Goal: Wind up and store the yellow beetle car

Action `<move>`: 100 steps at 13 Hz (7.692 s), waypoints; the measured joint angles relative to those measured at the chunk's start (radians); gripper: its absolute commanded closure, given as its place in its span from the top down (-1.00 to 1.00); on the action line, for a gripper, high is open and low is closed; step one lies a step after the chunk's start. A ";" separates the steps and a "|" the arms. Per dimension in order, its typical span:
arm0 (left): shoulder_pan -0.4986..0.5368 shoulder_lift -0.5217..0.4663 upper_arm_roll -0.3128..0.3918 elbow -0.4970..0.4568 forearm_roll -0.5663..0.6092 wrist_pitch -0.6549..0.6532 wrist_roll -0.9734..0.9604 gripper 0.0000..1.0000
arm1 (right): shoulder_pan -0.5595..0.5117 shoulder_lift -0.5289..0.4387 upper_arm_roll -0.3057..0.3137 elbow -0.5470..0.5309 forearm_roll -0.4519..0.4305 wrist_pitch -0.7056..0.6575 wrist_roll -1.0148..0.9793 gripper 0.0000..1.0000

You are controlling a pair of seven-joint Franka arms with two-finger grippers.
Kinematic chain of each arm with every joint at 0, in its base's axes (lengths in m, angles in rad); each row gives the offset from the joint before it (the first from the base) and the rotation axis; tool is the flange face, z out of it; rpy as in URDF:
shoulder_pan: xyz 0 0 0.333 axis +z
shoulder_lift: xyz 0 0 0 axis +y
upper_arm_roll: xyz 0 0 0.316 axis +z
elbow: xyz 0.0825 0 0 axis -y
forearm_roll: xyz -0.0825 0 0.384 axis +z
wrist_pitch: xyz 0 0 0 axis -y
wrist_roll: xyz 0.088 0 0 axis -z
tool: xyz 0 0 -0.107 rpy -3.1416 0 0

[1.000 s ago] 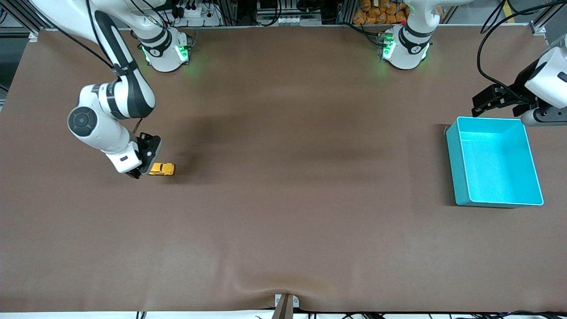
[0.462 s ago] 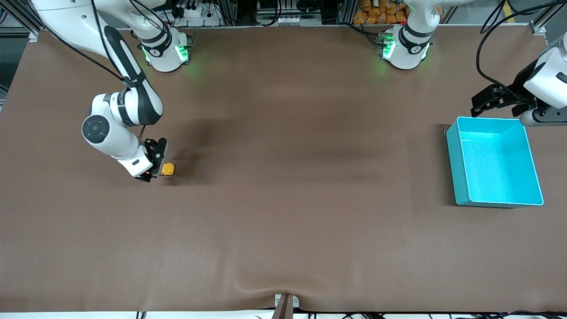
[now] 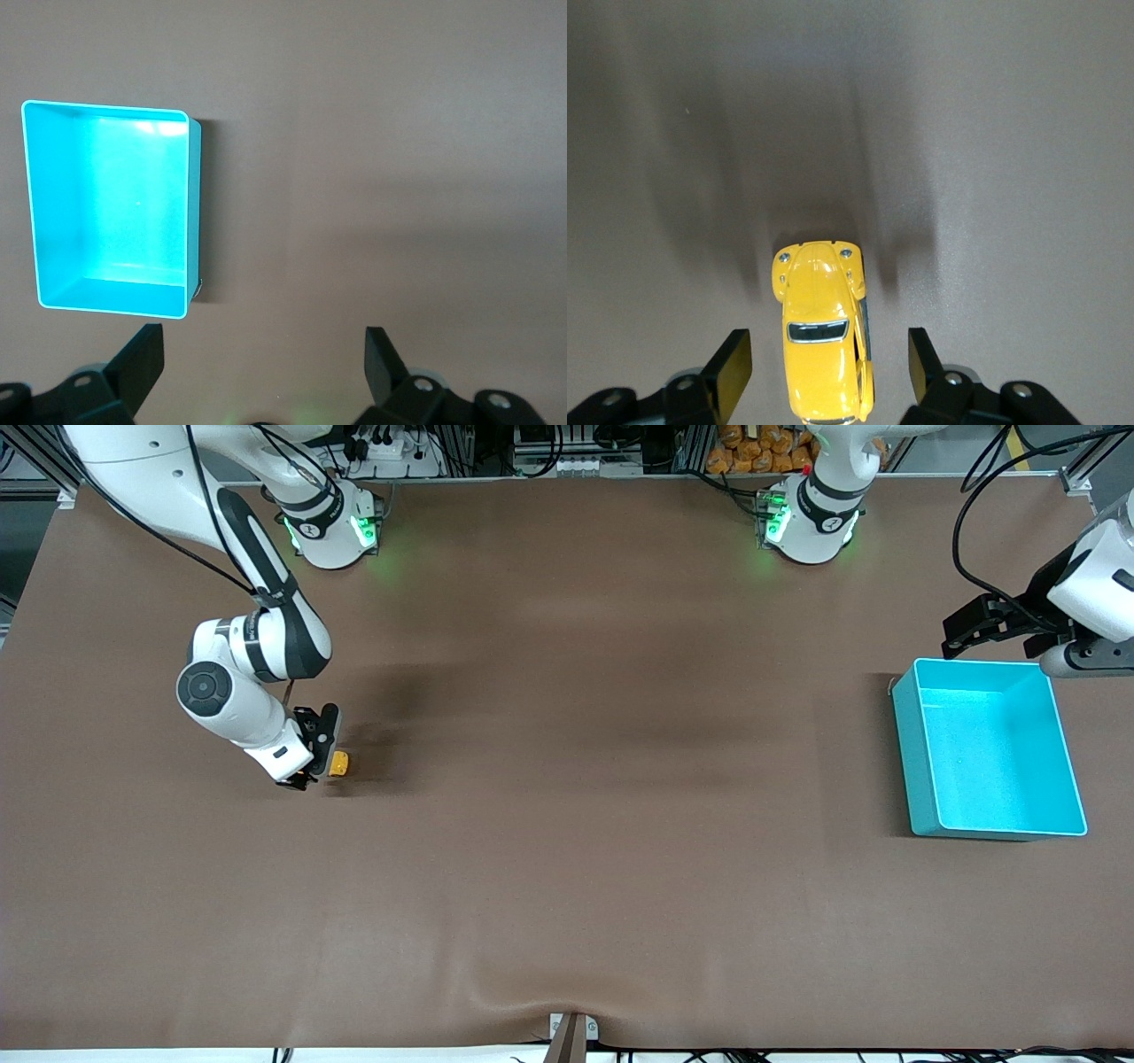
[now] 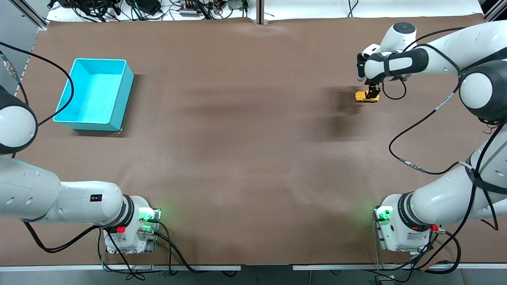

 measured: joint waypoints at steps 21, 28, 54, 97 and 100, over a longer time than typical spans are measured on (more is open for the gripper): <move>0.001 0.000 0.000 0.005 0.000 0.000 0.000 1.00 | 0.014 0.036 0.000 -0.003 -0.040 0.019 -0.003 -0.33; 0.001 0.000 0.001 0.006 0.000 0.000 0.000 1.00 | 0.016 0.037 -0.003 -0.003 -0.041 0.020 -0.007 -0.35; 0.001 0.000 0.000 0.004 0.000 0.000 0.000 1.00 | -0.177 0.050 -0.013 0.016 -0.041 0.009 -0.214 -0.31; 0.003 0.000 0.006 0.005 0.000 0.000 0.000 1.00 | -0.409 0.182 -0.015 0.391 -0.018 -0.333 -0.433 1.00; 0.002 0.000 0.005 0.005 0.000 0.000 0.000 1.00 | -0.418 0.187 -0.016 0.392 -0.003 -0.334 -0.433 1.00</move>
